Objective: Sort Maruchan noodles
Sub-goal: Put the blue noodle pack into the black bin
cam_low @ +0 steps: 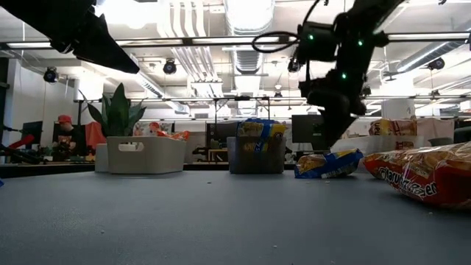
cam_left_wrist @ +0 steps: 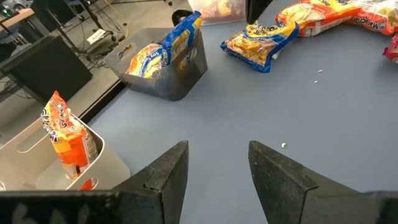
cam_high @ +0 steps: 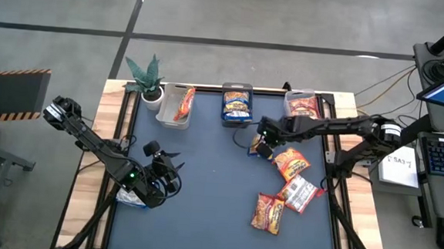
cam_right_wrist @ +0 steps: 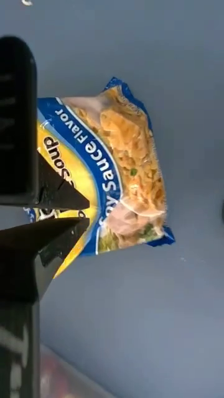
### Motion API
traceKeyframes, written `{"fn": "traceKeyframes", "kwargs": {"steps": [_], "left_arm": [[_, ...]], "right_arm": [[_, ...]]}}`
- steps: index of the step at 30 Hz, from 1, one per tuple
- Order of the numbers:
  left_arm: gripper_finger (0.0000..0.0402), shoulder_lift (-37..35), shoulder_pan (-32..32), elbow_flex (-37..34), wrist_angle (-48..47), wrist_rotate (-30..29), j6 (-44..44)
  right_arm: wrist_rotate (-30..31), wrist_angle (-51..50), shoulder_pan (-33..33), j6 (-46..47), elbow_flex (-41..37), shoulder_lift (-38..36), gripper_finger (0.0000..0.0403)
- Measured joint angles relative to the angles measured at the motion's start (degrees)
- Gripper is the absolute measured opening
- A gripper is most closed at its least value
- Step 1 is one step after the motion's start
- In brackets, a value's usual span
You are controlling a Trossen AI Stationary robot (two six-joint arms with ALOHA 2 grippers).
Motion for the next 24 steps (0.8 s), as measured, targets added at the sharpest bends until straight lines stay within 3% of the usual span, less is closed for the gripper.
{"fn": "traceKeyframes", "kwargs": {"steps": [11,24], "left_arm": [[0.0153,0.0,0.0,0.0,0.46,0.0,-0.02],[0.0153,0.0,0.0,0.01,0.85,-0.02,-0.02]], "right_arm": [[0.08,7.68,0.26,3.76,-5.91,0.11,0.0009],[-0.81,19.24,3.16,4.65,-6.1,5.3,0.0009]]}}
